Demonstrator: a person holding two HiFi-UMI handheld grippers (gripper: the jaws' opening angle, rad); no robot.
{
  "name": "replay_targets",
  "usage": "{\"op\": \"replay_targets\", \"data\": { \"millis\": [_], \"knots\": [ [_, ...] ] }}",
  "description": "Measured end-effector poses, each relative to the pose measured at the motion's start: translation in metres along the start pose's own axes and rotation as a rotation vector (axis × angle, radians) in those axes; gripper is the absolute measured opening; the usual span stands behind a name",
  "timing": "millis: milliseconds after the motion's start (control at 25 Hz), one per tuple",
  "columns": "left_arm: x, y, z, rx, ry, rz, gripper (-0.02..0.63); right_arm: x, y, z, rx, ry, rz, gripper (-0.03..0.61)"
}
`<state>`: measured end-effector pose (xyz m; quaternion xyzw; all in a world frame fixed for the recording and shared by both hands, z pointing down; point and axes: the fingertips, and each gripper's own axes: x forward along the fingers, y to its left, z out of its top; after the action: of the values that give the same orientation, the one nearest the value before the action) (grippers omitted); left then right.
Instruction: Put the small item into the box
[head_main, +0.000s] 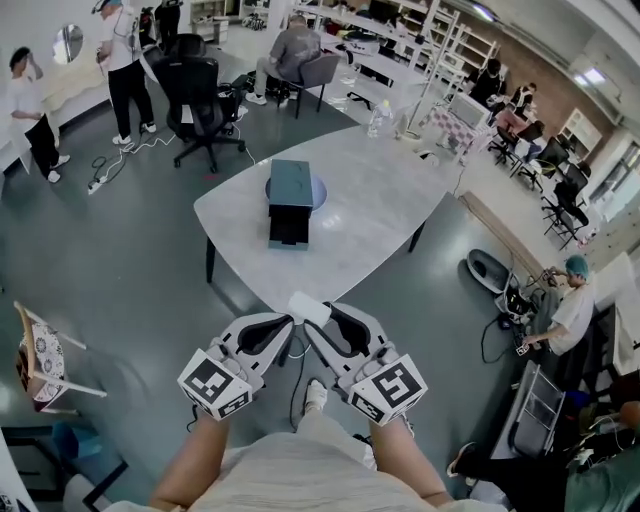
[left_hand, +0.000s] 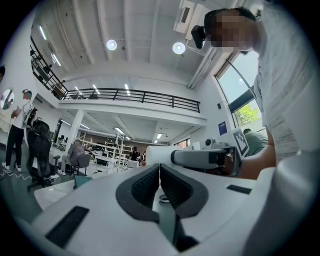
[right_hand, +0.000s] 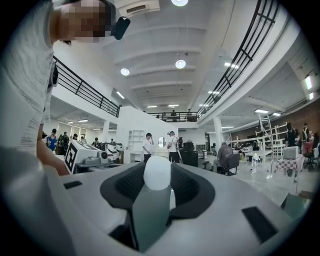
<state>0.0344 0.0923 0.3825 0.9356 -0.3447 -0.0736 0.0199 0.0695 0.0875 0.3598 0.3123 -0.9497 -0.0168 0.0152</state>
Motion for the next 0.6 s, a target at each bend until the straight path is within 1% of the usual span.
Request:
{"op": "replay_targets", "data": {
  "millis": [120, 360, 600],
  "knots": [
    [0.029, 0.015, -0.003, -0.013, -0.001, 0.016, 0.021, 0.012, -0.029, -0.003, -0.012, 0.015, 0.026, 0.175],
    [0.087, 0.046, -0.006, -0.009, 0.016, 0.061, 0.021, 0.03, -0.093, -0.003, 0.001, 0.024, 0.08, 0.175],
    [0.135, 0.075, -0.016, -0.017, 0.012, 0.114, 0.021, 0.048, -0.148, -0.012, 0.01, 0.02, 0.129, 0.175]
  ]
}}
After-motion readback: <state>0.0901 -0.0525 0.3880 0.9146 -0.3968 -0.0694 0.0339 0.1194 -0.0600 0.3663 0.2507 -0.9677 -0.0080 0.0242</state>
